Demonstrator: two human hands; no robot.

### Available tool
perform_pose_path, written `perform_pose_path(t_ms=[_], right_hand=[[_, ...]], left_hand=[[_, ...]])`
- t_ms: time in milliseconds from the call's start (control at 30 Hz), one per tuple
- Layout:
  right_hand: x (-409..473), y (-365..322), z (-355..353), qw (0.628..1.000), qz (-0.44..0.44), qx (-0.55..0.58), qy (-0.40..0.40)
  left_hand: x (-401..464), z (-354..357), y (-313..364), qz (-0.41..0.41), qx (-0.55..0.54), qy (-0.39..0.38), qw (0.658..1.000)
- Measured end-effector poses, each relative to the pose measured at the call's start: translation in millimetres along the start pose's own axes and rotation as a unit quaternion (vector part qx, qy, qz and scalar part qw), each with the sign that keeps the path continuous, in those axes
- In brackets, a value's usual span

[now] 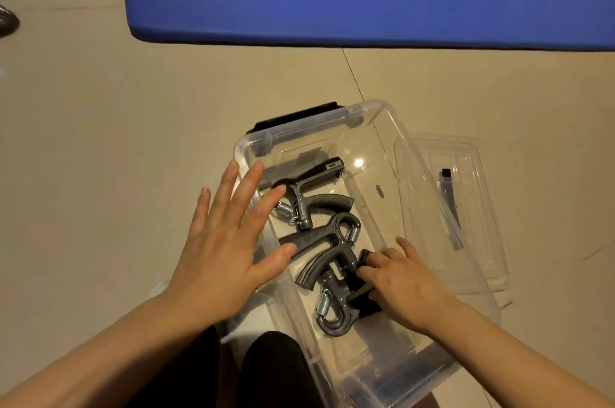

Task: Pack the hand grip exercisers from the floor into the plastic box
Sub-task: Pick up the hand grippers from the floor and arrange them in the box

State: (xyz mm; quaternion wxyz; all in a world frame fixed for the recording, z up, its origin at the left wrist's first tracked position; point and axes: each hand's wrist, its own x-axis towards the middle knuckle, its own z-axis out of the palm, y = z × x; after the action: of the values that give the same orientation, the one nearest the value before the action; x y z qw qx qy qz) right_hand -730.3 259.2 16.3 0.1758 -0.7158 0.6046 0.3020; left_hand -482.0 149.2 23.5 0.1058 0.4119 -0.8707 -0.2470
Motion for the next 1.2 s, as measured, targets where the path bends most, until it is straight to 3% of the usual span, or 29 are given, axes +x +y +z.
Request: perform_pose_path(t_ms=[200, 267, 400, 500, 600, 667, 733, 800, 900, 1033, 1100, 1200], right_hand=[[-63, -14, -68, 0.999, 0.016, 0.008, 0.052], [-85, -23, -102, 0.997, 0.017, -0.014, 0.074], [-123, -58, -185, 0.985, -0.003, 0.065, 0.159], [-149, -103, -241, 0.965, -0.048, 0.134, 0.22], [-180, -153, -283, 0.933, -0.093, 0.197, 0.285], [-201, -185, -300, 0.913, -0.129, 0.241, 0.304], [-220, -213, -308, 0.904, -0.155, 0.254, 0.306], [-232, -237, -312, 0.904, -0.176, 0.257, 0.295], [-240, -272, -315, 0.912, -0.208, 0.241, 0.26], [-233, -323, -328, 0.923, -0.244, 0.204, 0.216], [-223, -350, -340, 0.925, -0.266, 0.184, 0.198], [-198, -399, -361, 0.925, -0.302, 0.154, 0.173]], left_hand=[[1, -65, 11, -0.009, 0.13, -0.16, 0.979], [-5, -112, 24, 0.014, 0.158, -0.176, 0.972], [-37, -220, 65, -0.004, 0.174, -0.133, 0.976], [-88, -281, 95, -0.048, 0.163, -0.014, 0.985], [-153, -301, 112, -0.074, 0.105, 0.121, 0.984], [-197, -299, 113, -0.114, 0.102, 0.128, 0.98], [-236, -298, 105, -0.163, 0.135, 0.06, 0.976], [-268, -307, 95, -0.208, 0.096, 0.012, 0.973], [-308, -325, 88, -0.241, 0.022, 0.057, 0.969], [-357, -332, 62, -0.305, 0.042, 0.177, 0.935], [-389, -333, 37, -0.36, 0.072, 0.167, 0.915], [-437, -339, -5, -0.434, 0.087, 0.085, 0.893]])
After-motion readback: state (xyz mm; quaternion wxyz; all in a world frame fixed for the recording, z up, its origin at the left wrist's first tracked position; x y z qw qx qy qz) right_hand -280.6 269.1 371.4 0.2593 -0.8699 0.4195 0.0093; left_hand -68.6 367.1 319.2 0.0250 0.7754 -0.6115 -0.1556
